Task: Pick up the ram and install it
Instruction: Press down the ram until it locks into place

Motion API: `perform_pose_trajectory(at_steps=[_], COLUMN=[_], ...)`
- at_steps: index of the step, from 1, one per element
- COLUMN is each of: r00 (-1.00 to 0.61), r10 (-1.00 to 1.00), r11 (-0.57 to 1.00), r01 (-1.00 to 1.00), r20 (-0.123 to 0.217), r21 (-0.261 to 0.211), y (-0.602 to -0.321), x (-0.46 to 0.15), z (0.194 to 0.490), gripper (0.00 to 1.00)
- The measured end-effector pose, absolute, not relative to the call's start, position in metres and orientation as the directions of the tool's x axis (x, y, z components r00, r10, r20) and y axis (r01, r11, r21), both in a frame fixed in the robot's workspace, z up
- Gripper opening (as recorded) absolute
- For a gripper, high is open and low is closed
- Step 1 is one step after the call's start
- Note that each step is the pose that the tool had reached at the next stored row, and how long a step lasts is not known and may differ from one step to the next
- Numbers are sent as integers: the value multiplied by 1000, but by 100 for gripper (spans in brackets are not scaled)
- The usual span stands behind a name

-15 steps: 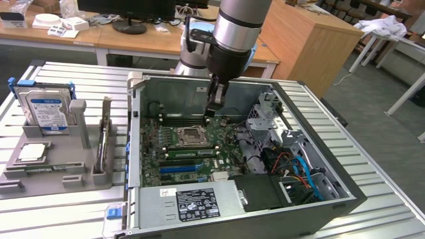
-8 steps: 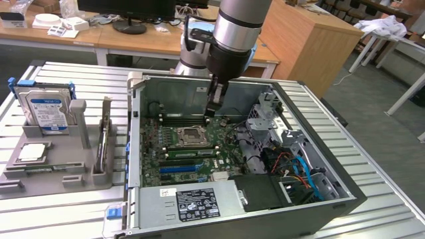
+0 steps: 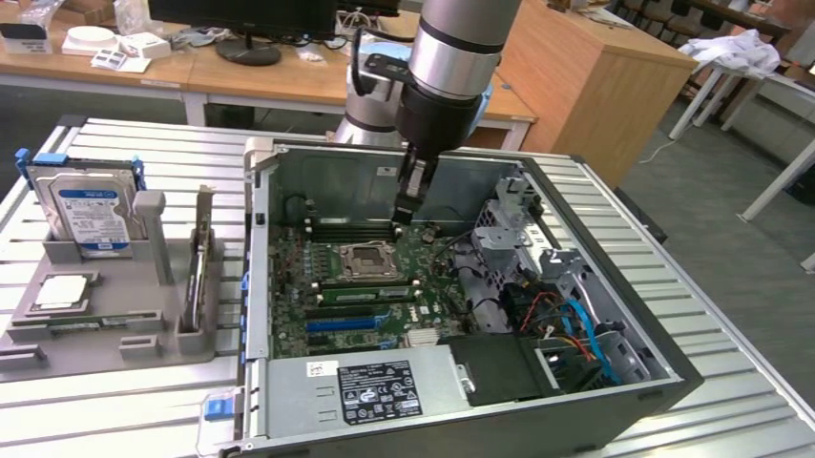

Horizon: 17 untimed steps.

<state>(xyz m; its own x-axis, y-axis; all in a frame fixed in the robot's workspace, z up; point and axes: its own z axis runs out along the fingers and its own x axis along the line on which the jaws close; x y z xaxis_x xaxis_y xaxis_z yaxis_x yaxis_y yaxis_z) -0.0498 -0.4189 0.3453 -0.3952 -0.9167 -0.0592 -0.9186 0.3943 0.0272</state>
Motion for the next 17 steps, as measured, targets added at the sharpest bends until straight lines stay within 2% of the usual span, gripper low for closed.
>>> perform_pose_trajectory(at_steps=[17], r00=[-477], r10=[-877], r11=[476], r01=[-879], r20=[-59], r21=[27], y=[-419], x=[-50], z=[345], gripper=[11])
